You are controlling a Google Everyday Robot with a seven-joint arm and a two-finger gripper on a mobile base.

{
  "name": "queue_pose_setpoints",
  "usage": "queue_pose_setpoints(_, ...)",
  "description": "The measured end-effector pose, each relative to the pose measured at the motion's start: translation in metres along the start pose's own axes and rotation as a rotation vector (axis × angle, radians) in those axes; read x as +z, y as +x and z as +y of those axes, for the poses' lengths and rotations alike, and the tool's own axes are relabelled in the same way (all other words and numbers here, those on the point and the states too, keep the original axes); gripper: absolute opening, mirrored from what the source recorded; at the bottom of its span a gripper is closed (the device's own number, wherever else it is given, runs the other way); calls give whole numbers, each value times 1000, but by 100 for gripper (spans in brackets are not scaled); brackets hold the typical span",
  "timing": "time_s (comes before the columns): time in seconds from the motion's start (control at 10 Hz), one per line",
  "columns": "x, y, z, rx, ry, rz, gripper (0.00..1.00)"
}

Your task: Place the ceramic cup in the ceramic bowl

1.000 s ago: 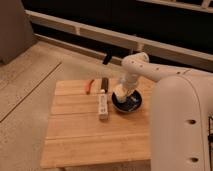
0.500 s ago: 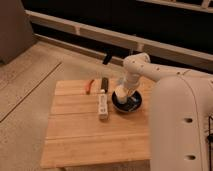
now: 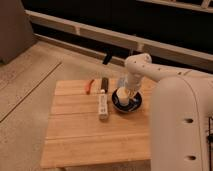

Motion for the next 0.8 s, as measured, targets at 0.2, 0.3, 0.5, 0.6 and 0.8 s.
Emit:
queue_pose_setpoints(0.2,-8,-4,9,-11,-32,-20,80)
queue_pose_setpoints(0.3,-14,-5,13,-17,-53,-33,80)
queue_pose_setpoints(0.5,-32,-6,21,-26,-110,-76,80)
queue_pose_setpoints(0.6,-42,-7,24,-32,-130,-98,80)
queue_pose_setpoints(0.8,-71,-9,34,-66,-169,-165,80)
